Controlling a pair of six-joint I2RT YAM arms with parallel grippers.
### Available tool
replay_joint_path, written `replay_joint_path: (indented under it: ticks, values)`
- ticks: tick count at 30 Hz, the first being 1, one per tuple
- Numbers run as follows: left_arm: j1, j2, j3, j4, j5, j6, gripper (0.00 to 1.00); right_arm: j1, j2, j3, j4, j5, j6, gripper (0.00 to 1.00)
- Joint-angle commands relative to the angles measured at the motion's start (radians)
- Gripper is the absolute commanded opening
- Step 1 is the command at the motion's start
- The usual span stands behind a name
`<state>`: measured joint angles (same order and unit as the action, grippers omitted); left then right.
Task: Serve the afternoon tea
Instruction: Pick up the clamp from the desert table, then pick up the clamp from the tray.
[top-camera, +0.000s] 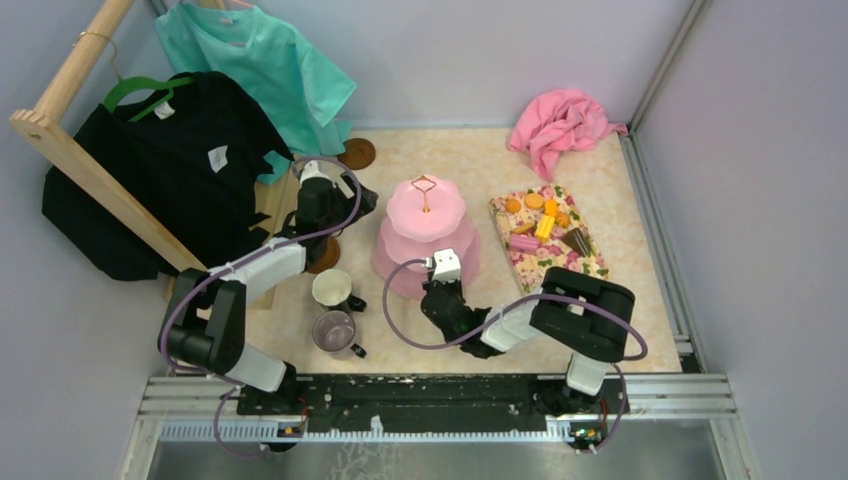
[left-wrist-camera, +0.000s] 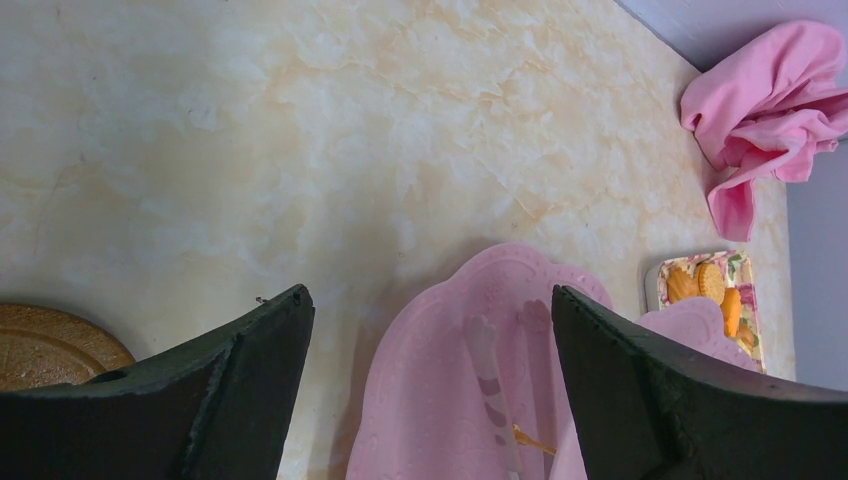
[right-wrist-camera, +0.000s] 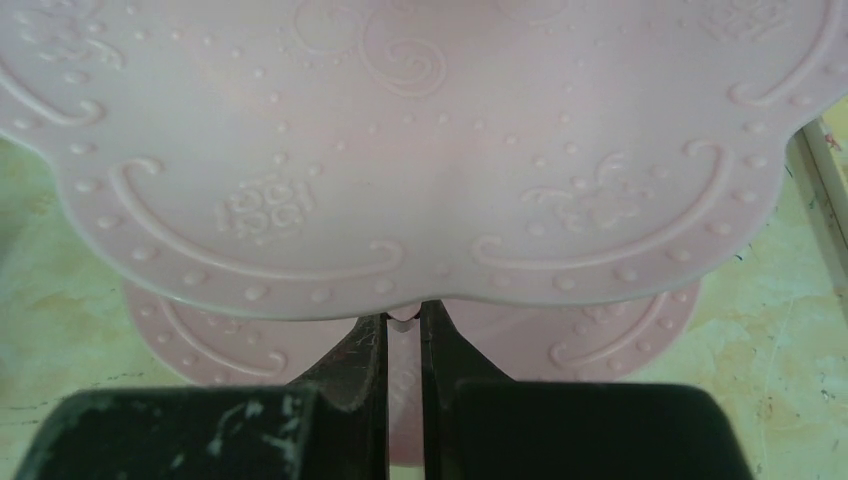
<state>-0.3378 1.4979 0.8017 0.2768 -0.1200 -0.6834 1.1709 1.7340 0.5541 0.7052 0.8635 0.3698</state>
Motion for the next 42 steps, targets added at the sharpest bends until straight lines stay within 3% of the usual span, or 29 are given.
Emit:
replay_joint_path:
  ticks: [1, 15, 36, 42]
  values:
    - [0.004, 0.002, 0.027, 0.004, -0.006, 0.005, 0.93, 0.023, -0.089, 0.003, -0.049, 0.029, 0.017, 0.00]
    - [0.003, -0.024, 0.025, -0.034, -0.004, 0.008, 0.93, 0.109, -0.320, -0.076, -0.356, 0.083, 0.188, 0.00]
    - [0.003, -0.084, -0.018, -0.063, -0.005, -0.005, 0.93, 0.243, -0.365, -0.117, -0.698, 0.147, 0.487, 0.00]
    - [0.003, -0.086, -0.014, -0.064, 0.000, -0.004, 0.93, 0.243, -0.371, -0.113, -0.714, 0.155, 0.489, 0.22]
